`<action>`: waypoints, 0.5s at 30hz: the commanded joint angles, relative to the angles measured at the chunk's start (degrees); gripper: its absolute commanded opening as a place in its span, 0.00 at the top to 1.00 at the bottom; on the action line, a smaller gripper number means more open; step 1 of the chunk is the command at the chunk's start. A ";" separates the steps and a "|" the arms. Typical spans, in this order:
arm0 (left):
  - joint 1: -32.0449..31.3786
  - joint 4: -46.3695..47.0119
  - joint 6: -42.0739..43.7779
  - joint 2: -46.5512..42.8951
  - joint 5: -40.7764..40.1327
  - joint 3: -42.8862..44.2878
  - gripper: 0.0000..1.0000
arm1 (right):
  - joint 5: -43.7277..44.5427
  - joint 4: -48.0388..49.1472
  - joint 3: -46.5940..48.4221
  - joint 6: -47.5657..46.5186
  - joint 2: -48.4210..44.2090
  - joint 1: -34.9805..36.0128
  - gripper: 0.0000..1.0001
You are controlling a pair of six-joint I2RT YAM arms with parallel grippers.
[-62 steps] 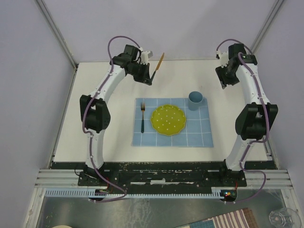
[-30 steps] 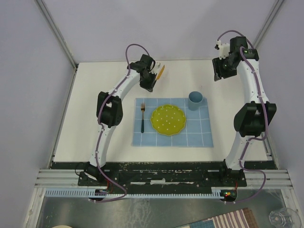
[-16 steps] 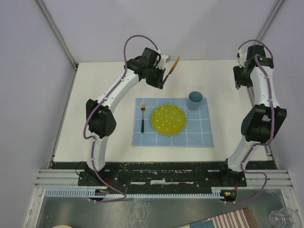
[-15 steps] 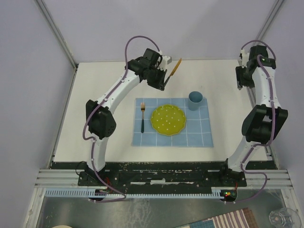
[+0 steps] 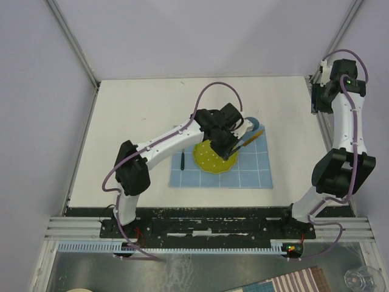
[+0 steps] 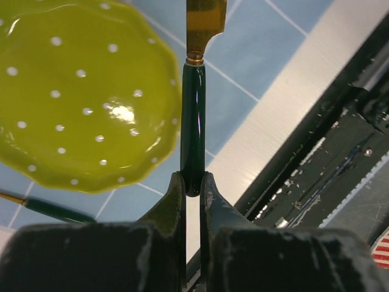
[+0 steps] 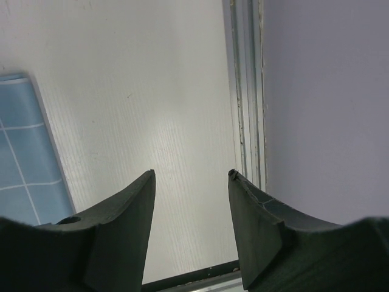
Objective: Set the dinner table for one person
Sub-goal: Place the knife on the napkin.
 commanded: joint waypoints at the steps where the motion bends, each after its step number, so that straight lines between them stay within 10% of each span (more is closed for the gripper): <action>1: -6.49 2.42 -0.32 -6.78 -3.80 -0.32 0.97 | -2.42 0.27 -1.10 1.63 -6.87 -0.93 0.41; 15: -10.53 1.77 0.01 17.72 -7.93 19.96 0.97 | -2.03 3.19 -8.14 -1.54 -15.50 -2.71 0.38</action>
